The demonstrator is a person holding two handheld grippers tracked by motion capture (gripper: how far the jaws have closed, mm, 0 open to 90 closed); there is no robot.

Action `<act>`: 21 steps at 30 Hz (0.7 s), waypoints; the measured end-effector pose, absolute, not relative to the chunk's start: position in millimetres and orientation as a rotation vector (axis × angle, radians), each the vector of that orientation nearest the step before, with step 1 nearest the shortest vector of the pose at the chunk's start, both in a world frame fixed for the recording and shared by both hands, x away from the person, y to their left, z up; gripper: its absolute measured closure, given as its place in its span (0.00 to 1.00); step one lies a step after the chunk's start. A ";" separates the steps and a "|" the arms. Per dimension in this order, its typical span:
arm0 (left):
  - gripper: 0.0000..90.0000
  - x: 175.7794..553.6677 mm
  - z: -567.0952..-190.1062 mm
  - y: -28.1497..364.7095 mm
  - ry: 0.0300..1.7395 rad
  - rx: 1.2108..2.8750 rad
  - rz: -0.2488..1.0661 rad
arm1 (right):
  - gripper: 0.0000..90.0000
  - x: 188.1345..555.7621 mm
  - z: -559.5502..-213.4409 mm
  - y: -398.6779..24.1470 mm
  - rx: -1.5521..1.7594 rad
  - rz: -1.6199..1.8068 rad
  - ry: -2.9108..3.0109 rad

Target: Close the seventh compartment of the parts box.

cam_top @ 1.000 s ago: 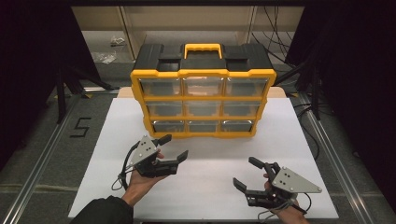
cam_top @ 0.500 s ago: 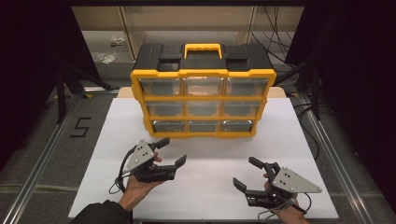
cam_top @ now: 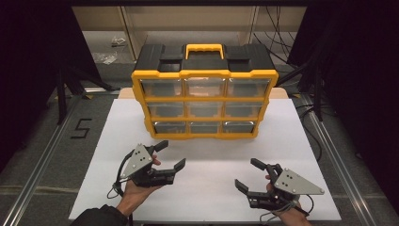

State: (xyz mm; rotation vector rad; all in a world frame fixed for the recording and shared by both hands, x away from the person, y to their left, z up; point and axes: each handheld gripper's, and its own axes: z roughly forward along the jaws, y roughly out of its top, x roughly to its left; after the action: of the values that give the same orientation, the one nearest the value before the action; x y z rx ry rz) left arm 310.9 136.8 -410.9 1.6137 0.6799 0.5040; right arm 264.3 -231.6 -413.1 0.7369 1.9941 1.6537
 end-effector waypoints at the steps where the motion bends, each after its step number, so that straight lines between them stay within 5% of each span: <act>1: 0.19 310.5 -411.0 136.8 0.679 1.613 0.505 | 0.21 264.4 -413.1 -231.7 0.737 1.653 1.994; 21: 0.18 300.1 -411.1 139.6 0.664 1.612 0.524 | 0.21 263.9 -412.8 -231.4 0.735 1.654 1.994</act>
State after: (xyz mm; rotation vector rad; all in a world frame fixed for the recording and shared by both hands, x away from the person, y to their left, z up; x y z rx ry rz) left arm 300.1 139.6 -411.1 1.6121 0.6645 0.5241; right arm 263.9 -231.4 -412.8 0.7355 1.9941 1.6537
